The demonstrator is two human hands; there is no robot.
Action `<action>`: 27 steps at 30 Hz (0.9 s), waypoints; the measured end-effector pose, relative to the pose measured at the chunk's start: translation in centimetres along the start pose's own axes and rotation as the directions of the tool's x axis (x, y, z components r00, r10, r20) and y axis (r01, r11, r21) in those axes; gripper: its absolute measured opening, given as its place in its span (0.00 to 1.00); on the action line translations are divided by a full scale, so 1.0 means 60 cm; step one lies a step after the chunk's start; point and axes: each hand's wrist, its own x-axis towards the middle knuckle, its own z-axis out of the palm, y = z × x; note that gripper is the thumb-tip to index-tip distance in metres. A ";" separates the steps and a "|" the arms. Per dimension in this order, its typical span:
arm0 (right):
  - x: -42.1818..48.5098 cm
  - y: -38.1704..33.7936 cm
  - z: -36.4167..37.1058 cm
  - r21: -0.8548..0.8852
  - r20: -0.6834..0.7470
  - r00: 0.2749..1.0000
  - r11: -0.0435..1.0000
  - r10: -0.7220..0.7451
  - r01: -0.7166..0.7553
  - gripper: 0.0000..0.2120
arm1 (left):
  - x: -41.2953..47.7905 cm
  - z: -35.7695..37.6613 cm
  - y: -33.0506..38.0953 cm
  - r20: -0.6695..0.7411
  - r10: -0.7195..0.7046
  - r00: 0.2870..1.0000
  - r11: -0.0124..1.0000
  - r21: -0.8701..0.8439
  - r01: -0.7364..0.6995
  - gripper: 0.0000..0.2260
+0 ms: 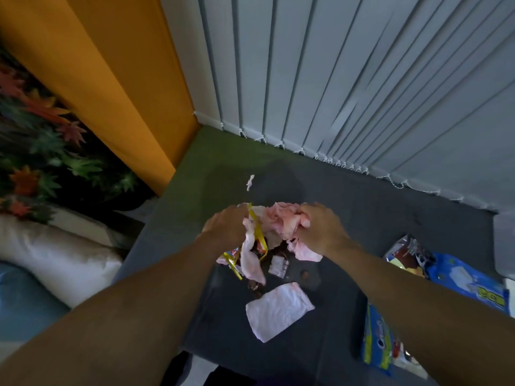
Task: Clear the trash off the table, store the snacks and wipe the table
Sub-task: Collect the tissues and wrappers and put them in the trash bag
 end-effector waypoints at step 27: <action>-0.088 0.096 -0.011 0.066 -0.001 0.999 0.997 -0.046 0.046 0.22 | -0.090 0.081 0.063 -0.003 -0.104 0.995 0.993 0.061 0.104 0.13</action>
